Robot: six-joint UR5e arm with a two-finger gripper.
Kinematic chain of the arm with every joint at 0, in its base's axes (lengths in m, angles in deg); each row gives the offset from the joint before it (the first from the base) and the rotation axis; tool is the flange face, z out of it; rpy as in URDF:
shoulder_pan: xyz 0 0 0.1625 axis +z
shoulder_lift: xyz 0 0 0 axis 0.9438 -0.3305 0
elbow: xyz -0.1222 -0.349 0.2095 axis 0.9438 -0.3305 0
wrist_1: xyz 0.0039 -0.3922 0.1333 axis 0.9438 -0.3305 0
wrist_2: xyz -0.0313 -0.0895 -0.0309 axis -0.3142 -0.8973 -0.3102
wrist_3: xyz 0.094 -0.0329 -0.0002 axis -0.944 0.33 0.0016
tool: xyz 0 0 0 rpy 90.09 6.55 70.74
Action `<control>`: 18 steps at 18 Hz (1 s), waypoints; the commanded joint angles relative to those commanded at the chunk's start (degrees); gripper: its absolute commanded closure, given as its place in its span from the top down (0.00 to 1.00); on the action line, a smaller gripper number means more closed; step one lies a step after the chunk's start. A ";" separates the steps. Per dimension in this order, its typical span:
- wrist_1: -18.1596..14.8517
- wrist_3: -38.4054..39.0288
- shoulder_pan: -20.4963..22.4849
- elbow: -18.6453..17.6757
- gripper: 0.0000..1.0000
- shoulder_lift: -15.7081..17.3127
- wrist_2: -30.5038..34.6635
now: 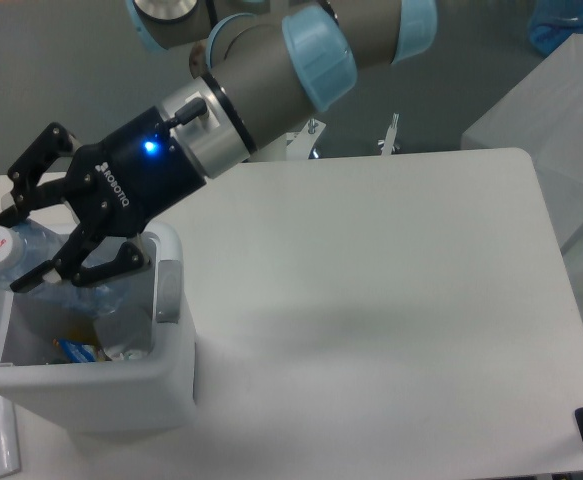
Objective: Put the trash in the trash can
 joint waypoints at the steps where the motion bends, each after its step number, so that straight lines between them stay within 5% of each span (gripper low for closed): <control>1: 0.00 -0.70 0.00 -0.17 0.65 -0.35 0.09; 3: -0.09 -2.28 0.00 -1.49 0.95 -0.36 0.44; 4: 0.00 -2.46 0.00 -2.45 1.00 -0.36 1.31; 8: 0.35 -6.23 3.14 -6.32 1.00 -0.09 2.64; 18: 0.44 -6.95 20.12 -6.33 1.00 -0.79 2.64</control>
